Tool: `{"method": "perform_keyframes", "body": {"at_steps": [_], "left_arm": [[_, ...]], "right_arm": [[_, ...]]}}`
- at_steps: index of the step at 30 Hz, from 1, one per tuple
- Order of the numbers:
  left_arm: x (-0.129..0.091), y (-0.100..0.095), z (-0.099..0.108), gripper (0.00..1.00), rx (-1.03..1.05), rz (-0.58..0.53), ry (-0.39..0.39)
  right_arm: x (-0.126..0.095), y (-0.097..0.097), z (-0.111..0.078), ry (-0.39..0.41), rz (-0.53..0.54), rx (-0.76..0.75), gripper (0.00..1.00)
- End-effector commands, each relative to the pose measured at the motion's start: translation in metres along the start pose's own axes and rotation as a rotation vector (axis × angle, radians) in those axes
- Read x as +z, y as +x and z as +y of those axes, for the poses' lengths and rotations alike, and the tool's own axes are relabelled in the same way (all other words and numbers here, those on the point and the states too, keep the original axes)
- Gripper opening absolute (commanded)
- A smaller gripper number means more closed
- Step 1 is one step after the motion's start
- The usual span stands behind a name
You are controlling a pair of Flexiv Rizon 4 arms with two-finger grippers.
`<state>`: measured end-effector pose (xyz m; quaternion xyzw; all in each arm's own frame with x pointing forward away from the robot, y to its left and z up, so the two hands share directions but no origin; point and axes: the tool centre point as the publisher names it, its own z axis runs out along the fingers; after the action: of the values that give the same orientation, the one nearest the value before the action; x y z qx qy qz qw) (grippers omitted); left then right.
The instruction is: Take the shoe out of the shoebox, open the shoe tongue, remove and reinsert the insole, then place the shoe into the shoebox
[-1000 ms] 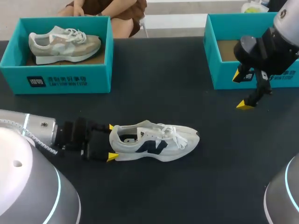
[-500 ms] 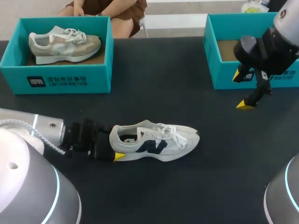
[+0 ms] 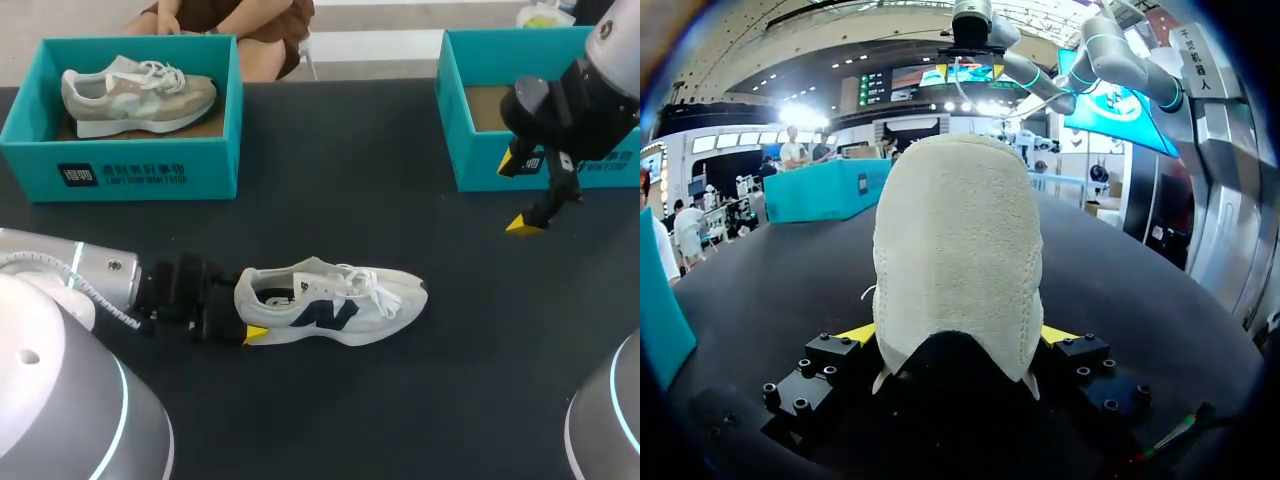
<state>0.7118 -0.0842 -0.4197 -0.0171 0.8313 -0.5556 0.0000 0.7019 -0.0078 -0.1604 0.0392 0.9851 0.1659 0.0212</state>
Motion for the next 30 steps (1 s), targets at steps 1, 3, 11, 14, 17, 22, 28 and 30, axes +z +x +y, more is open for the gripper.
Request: {"method": "perform_keyframes", "body": {"at_steps": [1, 3, 11, 14, 17, 22, 28, 30], "left_arm": [[0.005, 0.002, 0.004, 0.0, -0.001, 0.001, -0.003], [0.005, 0.002, 0.004, 0.0, -0.001, 0.001, -0.003], [0.005, 0.002, 0.004, 0.0, -0.001, 0.001, -0.003], [0.005, 0.002, 0.004, 0.0, -0.001, 0.001, -0.003], [0.005, 0.002, 0.004, 0.0, -0.001, 0.001, -0.003], [0.005, 0.002, 0.004, 0.0, -0.001, 0.001, -0.003], [0.005, 0.002, 0.004, 0.0, -0.001, 0.001, -0.003], [0.005, 0.002, 0.004, 0.0, -0.001, 0.001, -0.003]], "right_arm": [[0.001, -0.002, 0.001, 0.003, 0.003, 0.0, 1.0], [0.001, -0.002, 0.001, 0.003, 0.003, 0.0, 1.0], [0.014, -0.011, 0.047, 0.196, -0.076, 0.902, 1.0], [0.025, -0.016, 0.057, 0.113, -0.111, 0.964, 1.0], [0.025, -0.016, 0.057, 0.113, -0.111, 0.964, 1.0], [0.025, -0.016, 0.057, 0.113, -0.111, 0.964, 1.0], [0.025, -0.016, 0.057, 0.113, -0.111, 0.964, 1.0], [0.025, -0.016, 0.057, 0.113, -0.111, 0.964, 1.0]]}}
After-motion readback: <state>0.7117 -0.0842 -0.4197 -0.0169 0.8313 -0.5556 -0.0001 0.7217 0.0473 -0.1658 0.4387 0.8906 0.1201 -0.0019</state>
